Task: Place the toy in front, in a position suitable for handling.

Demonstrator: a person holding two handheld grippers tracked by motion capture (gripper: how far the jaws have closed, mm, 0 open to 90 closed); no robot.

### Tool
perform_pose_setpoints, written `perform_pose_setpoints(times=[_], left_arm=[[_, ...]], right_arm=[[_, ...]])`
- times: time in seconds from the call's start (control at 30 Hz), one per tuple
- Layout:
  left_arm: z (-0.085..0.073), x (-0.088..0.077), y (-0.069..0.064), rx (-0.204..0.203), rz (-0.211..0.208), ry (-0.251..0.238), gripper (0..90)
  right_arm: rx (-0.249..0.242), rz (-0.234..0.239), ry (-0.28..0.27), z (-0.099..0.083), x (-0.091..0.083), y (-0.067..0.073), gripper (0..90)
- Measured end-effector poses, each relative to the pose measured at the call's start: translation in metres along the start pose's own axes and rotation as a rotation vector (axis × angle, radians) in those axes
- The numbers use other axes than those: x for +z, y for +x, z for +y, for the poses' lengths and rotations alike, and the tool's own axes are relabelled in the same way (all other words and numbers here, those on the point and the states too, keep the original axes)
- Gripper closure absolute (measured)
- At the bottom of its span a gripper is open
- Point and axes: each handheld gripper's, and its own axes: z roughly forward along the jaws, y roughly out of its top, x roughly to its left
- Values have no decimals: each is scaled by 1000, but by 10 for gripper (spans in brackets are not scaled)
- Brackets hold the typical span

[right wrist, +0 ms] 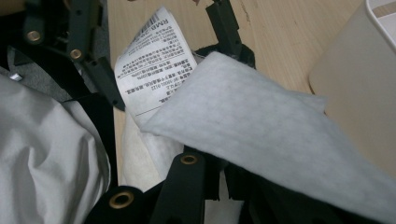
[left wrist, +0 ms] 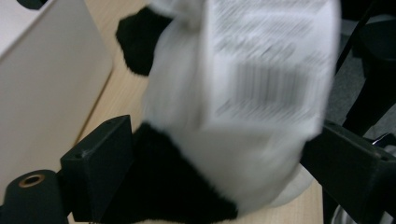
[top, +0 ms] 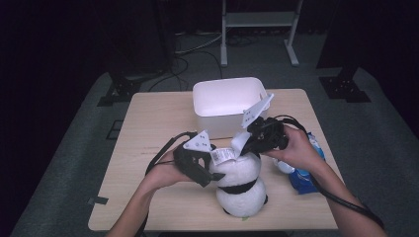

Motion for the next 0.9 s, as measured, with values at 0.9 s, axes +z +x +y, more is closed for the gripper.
perform_pose_setpoints(times=[0.9], left_arm=[[-35, 18, 37, -228, -211, -12, 0]], right_arm=[[5, 24, -38, -23, -8, 9, 853]])
